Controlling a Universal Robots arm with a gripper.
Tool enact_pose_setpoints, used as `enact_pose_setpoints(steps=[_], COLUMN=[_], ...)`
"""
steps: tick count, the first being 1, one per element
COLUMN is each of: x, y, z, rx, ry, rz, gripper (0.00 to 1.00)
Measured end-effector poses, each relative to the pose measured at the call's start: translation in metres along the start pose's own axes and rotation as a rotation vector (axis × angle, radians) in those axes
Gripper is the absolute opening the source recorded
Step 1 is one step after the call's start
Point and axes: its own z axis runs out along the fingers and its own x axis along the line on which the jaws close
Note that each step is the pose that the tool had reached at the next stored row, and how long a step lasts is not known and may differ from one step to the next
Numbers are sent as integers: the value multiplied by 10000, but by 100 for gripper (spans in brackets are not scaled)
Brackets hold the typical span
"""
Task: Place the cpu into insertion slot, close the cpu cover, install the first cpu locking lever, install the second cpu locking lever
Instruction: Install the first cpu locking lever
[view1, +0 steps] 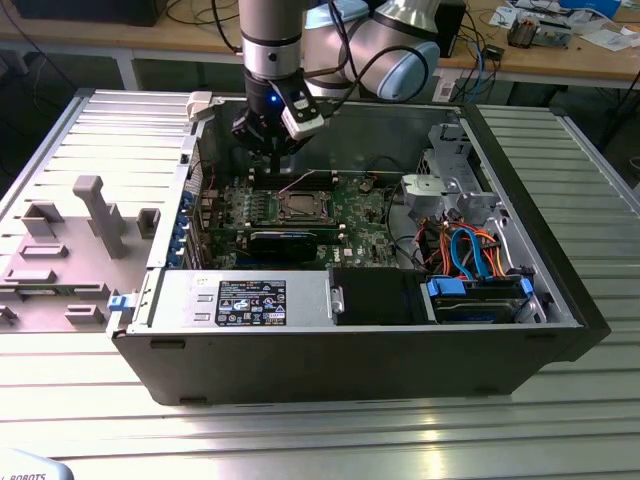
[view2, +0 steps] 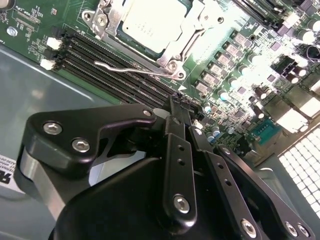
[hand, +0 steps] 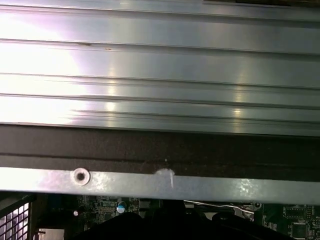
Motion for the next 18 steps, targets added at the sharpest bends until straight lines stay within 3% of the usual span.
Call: enact_pose_setpoints(steps=[18], x=[0], y=[-1], z=[69], rx=[0], ry=[1], rz=[-21], gripper=[11])
